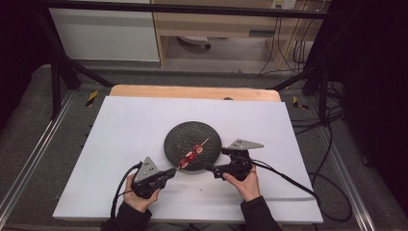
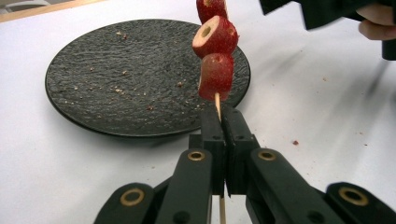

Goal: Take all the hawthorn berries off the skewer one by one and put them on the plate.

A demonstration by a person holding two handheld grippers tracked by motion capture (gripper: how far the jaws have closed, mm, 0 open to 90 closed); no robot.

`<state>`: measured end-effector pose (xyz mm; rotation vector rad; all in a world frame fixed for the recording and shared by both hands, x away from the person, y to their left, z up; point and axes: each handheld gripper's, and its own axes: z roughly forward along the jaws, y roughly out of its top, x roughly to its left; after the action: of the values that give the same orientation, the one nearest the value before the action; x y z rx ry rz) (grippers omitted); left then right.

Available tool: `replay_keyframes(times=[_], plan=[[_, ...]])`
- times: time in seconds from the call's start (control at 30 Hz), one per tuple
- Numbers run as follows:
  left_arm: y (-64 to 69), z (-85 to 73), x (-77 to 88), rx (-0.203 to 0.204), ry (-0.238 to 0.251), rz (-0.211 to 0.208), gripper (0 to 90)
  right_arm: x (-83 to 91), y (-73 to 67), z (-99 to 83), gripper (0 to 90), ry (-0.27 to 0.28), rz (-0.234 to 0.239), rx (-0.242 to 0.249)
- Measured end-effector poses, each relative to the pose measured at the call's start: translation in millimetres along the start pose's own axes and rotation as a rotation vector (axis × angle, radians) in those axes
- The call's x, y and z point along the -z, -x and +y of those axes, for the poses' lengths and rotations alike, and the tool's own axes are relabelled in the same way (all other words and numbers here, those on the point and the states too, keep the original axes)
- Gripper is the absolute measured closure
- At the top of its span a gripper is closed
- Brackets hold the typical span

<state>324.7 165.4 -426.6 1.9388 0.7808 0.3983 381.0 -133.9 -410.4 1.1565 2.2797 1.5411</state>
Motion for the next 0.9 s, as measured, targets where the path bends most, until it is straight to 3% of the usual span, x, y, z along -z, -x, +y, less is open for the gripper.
replay_keyframes(times=[0.33, 0.57, 0.9], plan=[[3.1, -0.3, -0.9, -0.011, 0.001, -0.002, 88.4, -19.2, -0.2, 14.4, 20.7, 0.071, 0.009, -0.106], [5.4, 0.1, -1.3, -0.017, 0.003, -0.002, 88.4, -29.4, 3.3, 14.0, 31.6, 0.082, 0.026, -0.184], [8.5, 0.5, -1.4, -0.030, 0.011, 0.002, 88.4, -34.0, 2.7, 11.0, 49.8, 0.081, 0.052, -0.211]])
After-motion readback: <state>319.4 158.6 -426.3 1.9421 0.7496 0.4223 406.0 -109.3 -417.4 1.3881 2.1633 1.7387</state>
